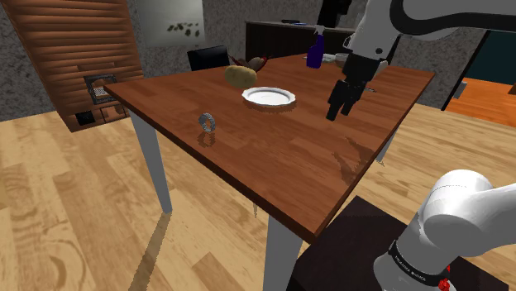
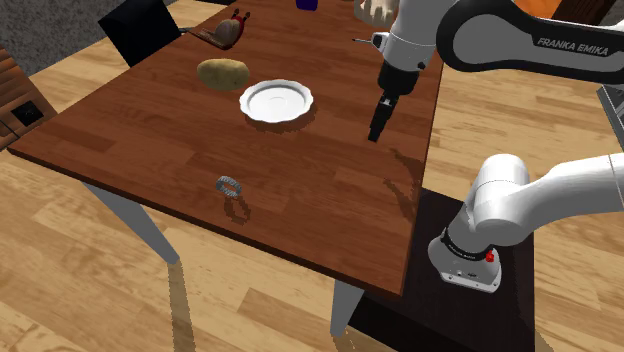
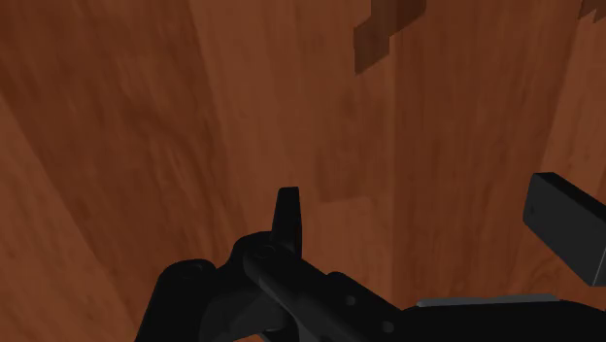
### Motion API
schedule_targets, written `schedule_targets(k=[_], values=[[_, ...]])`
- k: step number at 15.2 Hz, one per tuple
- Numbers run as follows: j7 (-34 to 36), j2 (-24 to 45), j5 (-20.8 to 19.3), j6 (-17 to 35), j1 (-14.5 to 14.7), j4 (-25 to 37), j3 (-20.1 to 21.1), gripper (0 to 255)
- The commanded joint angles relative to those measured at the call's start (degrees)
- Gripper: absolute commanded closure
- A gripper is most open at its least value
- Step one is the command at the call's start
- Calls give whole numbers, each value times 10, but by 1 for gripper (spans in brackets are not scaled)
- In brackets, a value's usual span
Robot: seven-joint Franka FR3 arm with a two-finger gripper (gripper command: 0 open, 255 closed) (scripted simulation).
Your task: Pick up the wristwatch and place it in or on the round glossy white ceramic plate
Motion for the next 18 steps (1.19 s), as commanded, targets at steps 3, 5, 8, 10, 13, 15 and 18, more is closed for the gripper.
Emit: schedule_targets(k=[3, 5, 8, 10, 13, 15, 18], values=[[20, 36, 7, 8, 6, 27, 23, 0], [40, 73, 11, 14, 11, 57, 45, 0], [71, 130, 13, 21, 17, 107, 77, 0], [93, 170, 11, 22, 19, 144, 98, 0], [126, 231, 2, 21, 22, 204, 130, 0], [149, 275, -8, 17, 24, 248, 150, 0], [186, 344, -30, 7, 29, 320, 180, 0]])
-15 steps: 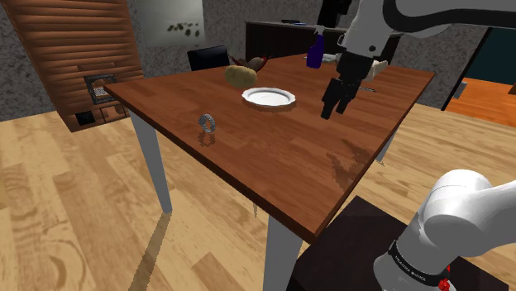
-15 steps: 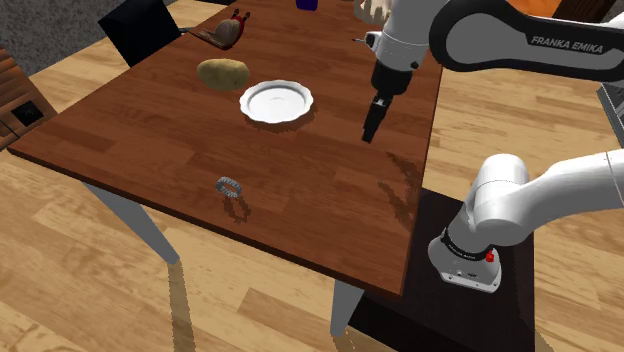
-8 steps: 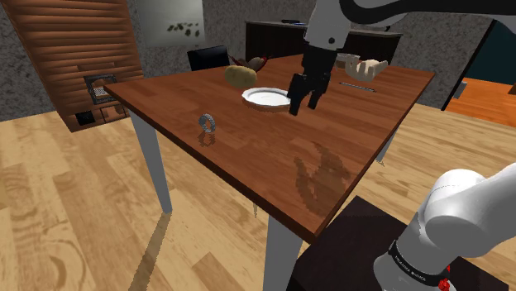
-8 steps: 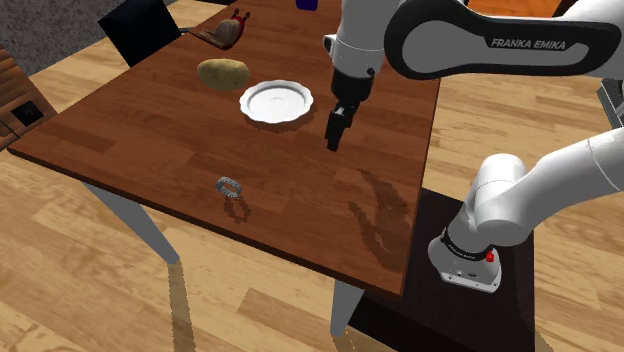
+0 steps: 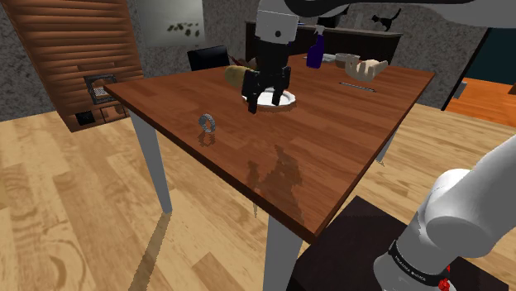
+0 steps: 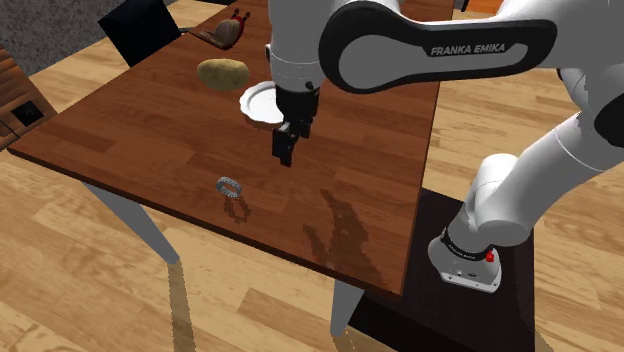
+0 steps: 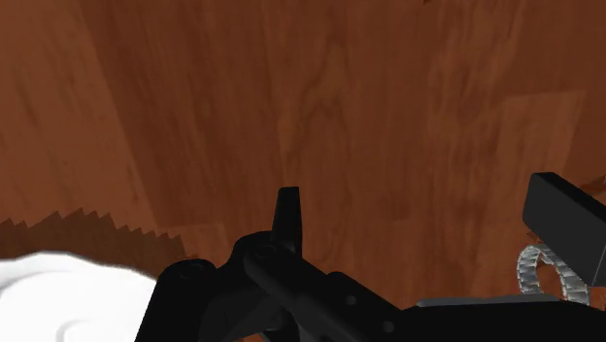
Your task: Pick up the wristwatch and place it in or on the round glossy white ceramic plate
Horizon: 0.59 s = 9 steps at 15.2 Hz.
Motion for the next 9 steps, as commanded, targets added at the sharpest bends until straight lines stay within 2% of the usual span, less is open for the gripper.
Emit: schedule_targets(k=[1, 5, 9], values=[[24, 50, -18, -11, 3, 56, 19, 0], [77, 155, -64, -41, 21, 174, 54, 0], [126, 278, -126, -95, 62, 326, 79, 0]])
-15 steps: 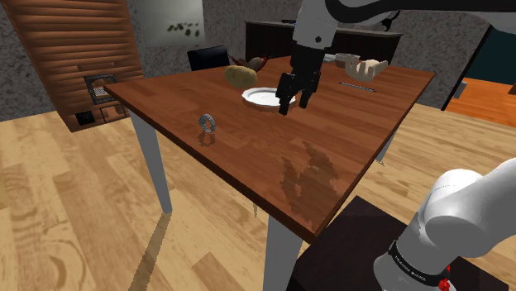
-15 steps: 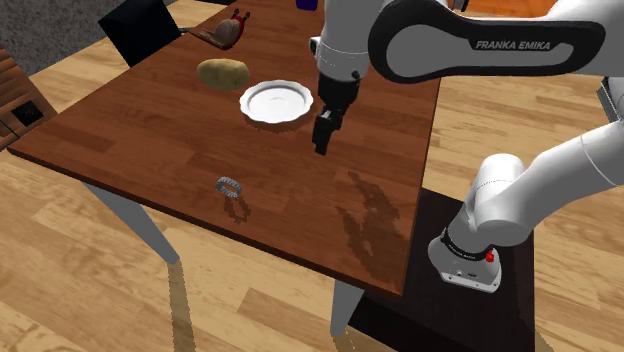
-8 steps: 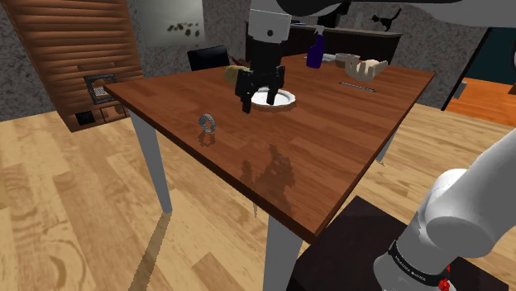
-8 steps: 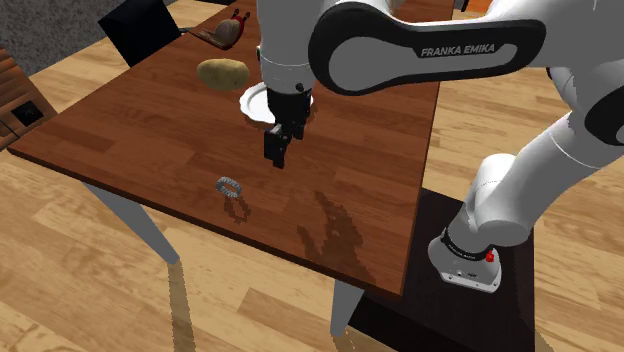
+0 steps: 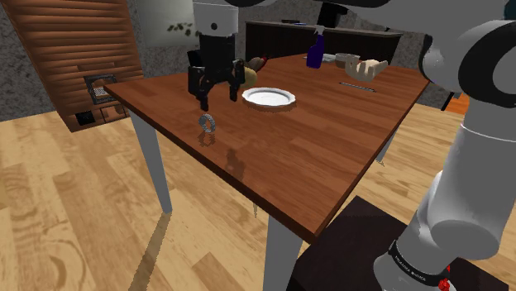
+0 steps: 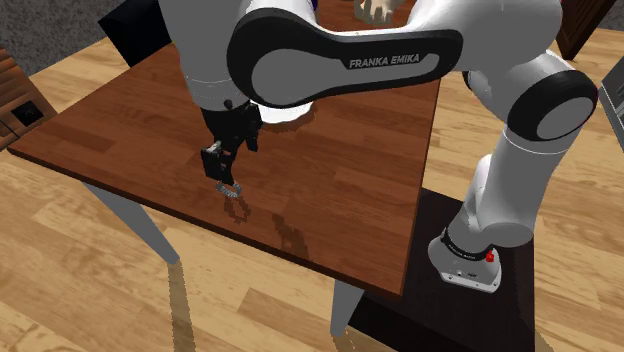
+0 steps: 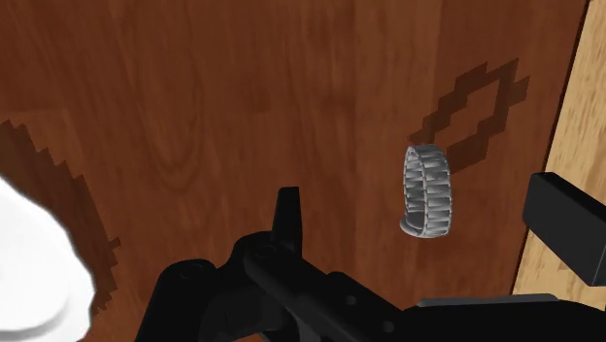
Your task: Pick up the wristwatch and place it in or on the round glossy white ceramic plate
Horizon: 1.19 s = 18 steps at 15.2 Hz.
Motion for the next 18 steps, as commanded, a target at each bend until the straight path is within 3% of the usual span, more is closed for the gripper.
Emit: schedule_targets(k=[1, 2, 9, 17, 18], values=[[24, 75, -38, -34, 28, 95, 10, 0], [27, 89, -44, -42, 35, 114, 9, 0], [25, 63, -32, 30, 21, 19, 6, 0], [25, 63, -32, 30, 21, 19, 6, 0], [25, 63, -32, 30, 21, 19, 6, 255]])
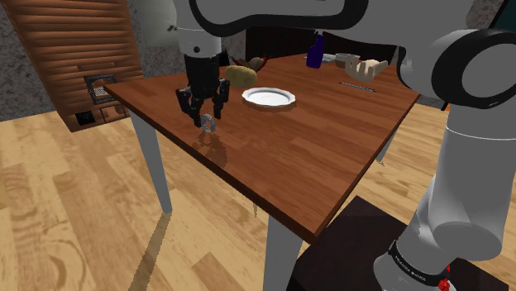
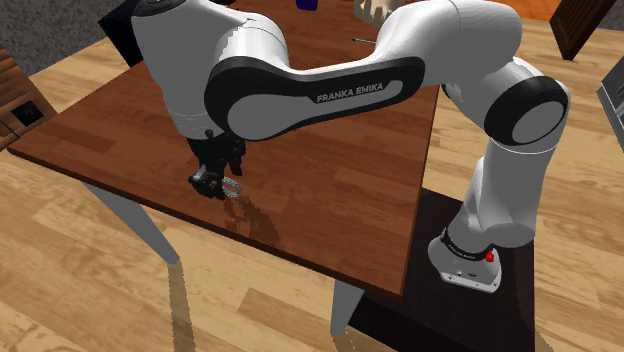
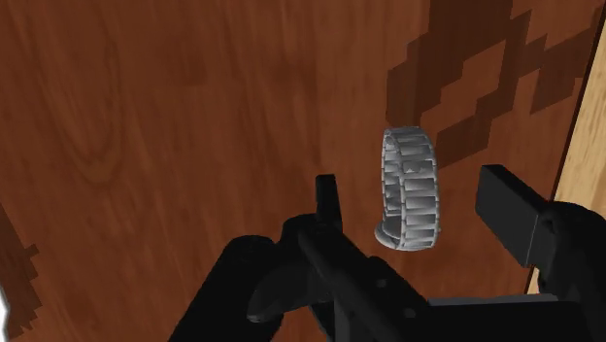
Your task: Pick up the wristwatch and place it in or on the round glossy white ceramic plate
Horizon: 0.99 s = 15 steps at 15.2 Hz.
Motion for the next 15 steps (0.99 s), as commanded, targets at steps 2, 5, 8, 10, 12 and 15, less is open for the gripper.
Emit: schedule_targets(k=[2, 5, 8, 10, 12, 15], values=[[0, 0, 0, 0, 0, 0, 0, 255], [0, 0, 0, 0, 0, 0, 0, 255], [0, 0, 0, 0, 0, 0, 0, 255], [0, 3, -1, -9, 1, 11, 0, 255], [0, 9, -4, -27, 5, 35, 1, 255], [0, 20, -9, -56, 11, 75, 1, 255]])
